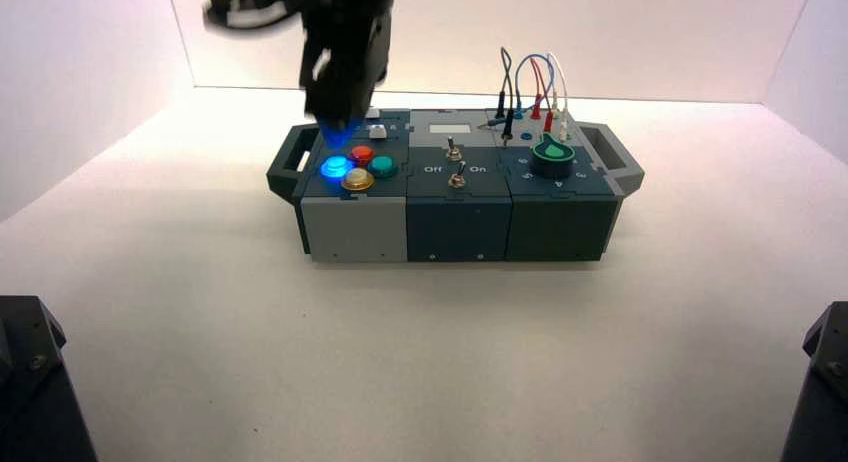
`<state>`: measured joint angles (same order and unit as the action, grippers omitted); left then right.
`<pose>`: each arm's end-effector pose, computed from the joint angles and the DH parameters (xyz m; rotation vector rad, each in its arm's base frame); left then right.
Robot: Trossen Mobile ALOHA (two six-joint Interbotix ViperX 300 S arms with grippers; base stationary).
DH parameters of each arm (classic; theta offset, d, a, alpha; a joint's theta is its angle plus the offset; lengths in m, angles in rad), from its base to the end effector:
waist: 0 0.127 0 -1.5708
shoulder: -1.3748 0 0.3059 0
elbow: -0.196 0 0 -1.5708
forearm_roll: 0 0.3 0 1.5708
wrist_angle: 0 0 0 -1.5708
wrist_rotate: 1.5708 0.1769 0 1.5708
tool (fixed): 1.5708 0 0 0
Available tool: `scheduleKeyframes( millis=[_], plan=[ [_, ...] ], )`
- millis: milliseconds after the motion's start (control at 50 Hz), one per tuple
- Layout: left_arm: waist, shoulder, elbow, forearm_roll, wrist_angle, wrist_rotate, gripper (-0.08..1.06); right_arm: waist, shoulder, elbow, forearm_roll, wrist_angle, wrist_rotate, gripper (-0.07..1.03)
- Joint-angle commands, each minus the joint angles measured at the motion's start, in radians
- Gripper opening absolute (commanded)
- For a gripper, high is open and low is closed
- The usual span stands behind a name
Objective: Push the blue button with the right gripper.
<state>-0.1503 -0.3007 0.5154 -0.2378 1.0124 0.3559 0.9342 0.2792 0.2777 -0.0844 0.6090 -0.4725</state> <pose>0.3127 -0.0831 0.2049 0.1663 1.1781 -0.4444 0.2830 0.3684 0.0782 -1.0233 0.8409 1.0751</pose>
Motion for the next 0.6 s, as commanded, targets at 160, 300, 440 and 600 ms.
scheduleKeyframes(
  millis=[160,300,440,600],
  plan=[
    [0.003,0.017,-0.009,-0.003,-0.051,-0.005,-0.03,0.002,-0.144,0.025,0.048,0.061,0.006,-0.02],
    [0.003,0.031,-0.003,-0.003,-0.066,-0.005,-0.03,0.002,-0.173,0.055,0.049,0.080,0.006,-0.02],
    [0.003,0.032,0.006,-0.003,-0.094,-0.005,-0.03,0.002,-0.178,0.074,0.049,0.081,0.006,-0.02],
    [0.003,0.025,0.026,-0.003,-0.120,-0.003,-0.03,0.002,-0.172,0.086,0.052,0.074,0.006,-0.02]
  ],
)
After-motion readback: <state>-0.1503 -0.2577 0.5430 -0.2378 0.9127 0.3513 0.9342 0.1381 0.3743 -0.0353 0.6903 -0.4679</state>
